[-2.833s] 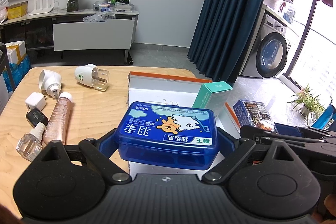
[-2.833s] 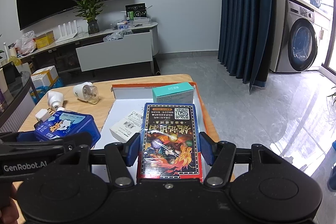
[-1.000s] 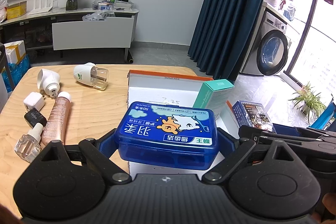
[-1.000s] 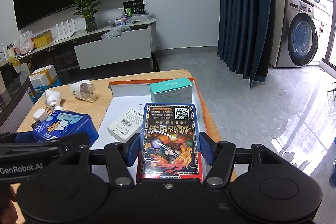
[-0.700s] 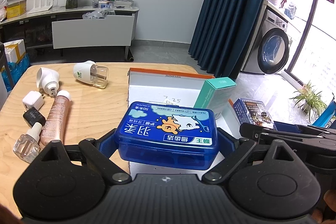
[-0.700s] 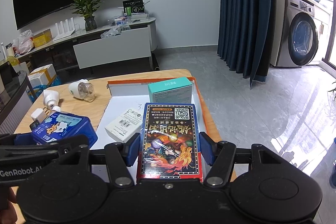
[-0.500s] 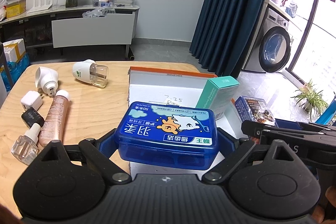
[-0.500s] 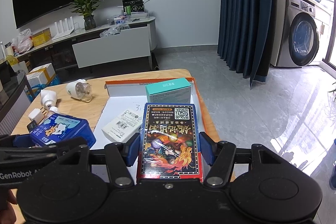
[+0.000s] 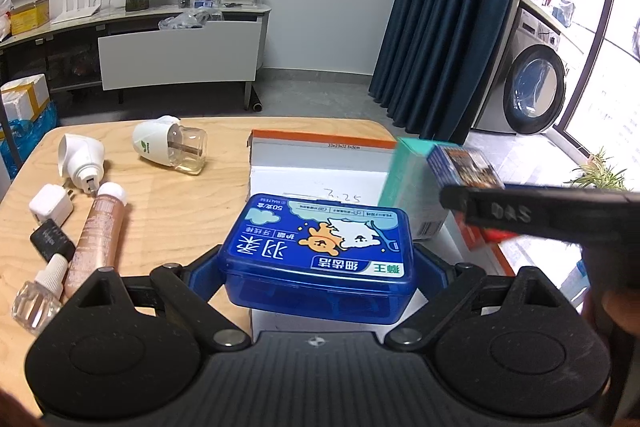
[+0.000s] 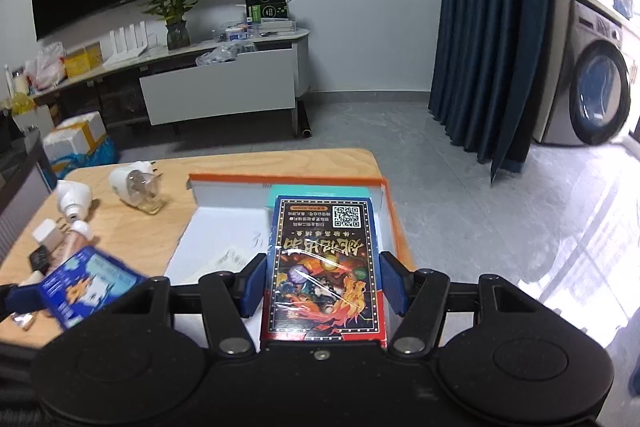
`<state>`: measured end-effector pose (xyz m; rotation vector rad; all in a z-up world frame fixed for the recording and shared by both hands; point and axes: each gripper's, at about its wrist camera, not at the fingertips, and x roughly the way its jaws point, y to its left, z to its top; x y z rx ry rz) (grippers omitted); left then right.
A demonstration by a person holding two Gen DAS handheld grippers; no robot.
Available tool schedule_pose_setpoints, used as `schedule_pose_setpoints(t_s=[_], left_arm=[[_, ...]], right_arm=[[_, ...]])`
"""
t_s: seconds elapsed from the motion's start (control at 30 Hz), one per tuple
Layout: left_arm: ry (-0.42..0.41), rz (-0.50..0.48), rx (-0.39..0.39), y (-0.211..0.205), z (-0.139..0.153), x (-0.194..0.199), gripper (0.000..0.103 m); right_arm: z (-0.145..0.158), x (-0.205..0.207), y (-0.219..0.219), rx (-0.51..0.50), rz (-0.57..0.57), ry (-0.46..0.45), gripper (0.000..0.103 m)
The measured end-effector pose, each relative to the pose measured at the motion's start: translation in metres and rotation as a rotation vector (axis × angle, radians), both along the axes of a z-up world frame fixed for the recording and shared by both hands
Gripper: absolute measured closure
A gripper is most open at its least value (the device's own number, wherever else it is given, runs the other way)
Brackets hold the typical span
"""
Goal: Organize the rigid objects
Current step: 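Lower and release the blue box with the left gripper while the right releases the card box into the lid, then withdraw both open grippers from the lid back over the table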
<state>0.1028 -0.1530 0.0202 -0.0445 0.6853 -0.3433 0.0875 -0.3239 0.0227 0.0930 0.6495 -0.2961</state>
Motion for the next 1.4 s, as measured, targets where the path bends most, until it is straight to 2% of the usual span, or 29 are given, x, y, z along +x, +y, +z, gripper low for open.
schedule_pose_setpoints(t_s=[0.3, 0.6, 0.8, 1.03, 1.4], left_arm=[[0.006, -0.02, 0.009, -0.015, -0.004, 0.022, 0.007], [0.027, -0.048, 0.001, -0.038, -0.011, 0.051, 0.007], [0.044, -0.061, 0.003, -0.055, -0.012, 0.067, 0.007], [0.029, -0.055, 0.006, -0.046, 0.0, 0.048, 0.003], [0.019, 0.081, 0.036, 0.007, 0.012, 0.012, 0.003]], right_arm=[[-0.001, 0.043, -0.028, 0.013, 0.008, 0.001, 0.033], [0.02, 0.009, -0.044, 0.0, -0.027, -0.061, 0.028], [0.024, -0.008, -0.045, 0.018, -0.056, -0.064, 0.026], [0.028, -0.015, -0.034, 0.03, -0.046, -0.066, 0.025], [0.03, -0.019, 0.012, 0.032, 0.01, -0.042, 0.022]])
